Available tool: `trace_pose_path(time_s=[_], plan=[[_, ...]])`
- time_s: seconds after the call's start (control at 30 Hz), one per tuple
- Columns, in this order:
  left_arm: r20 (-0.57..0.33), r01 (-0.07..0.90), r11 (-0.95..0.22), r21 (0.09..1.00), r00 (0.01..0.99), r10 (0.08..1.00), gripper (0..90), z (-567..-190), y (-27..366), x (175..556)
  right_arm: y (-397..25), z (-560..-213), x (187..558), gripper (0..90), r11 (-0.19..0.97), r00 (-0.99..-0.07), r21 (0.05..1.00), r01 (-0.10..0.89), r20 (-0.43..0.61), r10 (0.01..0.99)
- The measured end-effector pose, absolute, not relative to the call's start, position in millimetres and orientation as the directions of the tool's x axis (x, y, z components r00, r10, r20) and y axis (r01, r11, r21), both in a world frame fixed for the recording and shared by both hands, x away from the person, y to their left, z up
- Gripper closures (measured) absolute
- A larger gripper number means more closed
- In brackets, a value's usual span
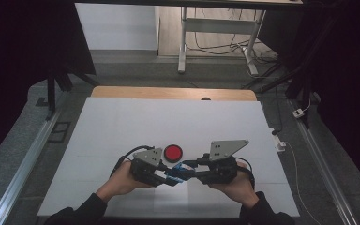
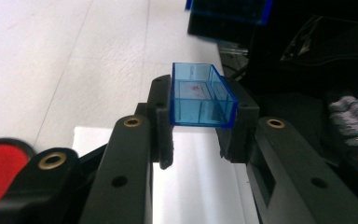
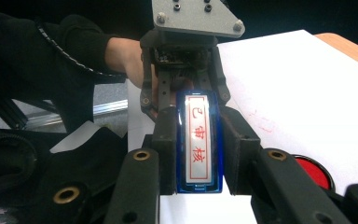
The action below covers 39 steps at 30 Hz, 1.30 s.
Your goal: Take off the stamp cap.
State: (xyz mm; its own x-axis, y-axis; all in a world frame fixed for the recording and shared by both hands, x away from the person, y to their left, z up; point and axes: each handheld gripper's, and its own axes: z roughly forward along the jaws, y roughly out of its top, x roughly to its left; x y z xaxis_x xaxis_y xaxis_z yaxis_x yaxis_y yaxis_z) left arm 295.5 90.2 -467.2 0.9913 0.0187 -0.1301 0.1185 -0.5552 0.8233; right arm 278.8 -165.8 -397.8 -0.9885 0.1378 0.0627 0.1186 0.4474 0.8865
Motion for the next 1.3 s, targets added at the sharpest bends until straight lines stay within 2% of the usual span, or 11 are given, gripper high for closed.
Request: trace_pose_path(time_s=[0.2,0.47,0.8,1.03,1.3], plan=[[-0.151,0.174,-0.573,0.801,0.985,0.088,68.6,-465,95,295,-168,-400,280,70.2,0.443,-0.984,0.887,0.129,0.059,0.168],[-0.13,0.213,-0.583,0.784,0.975,0.182,68.5,-458,104,288,-170,-400,280,70.2,0.433,-0.977,0.89,0.143,0.058,0.204],[-0.149,0.273,-0.566,0.778,0.955,0.255,68.5,-456,118,282,-174,-399,280,70.2,0.416,-0.967,0.898,0.144,0.04,0.25],[-0.101,0.278,-0.565,0.777,0.941,0.324,68.4,-455,129,272,-174,-402,282,70.2,0.426,-0.963,0.891,0.156,0.04,0.268],[-0.142,0.337,-0.509,0.792,0.912,0.384,68.4,-454,151,260,-172,-403,281,70.2,0.442,-0.959,0.883,0.159,0.033,0.28]])
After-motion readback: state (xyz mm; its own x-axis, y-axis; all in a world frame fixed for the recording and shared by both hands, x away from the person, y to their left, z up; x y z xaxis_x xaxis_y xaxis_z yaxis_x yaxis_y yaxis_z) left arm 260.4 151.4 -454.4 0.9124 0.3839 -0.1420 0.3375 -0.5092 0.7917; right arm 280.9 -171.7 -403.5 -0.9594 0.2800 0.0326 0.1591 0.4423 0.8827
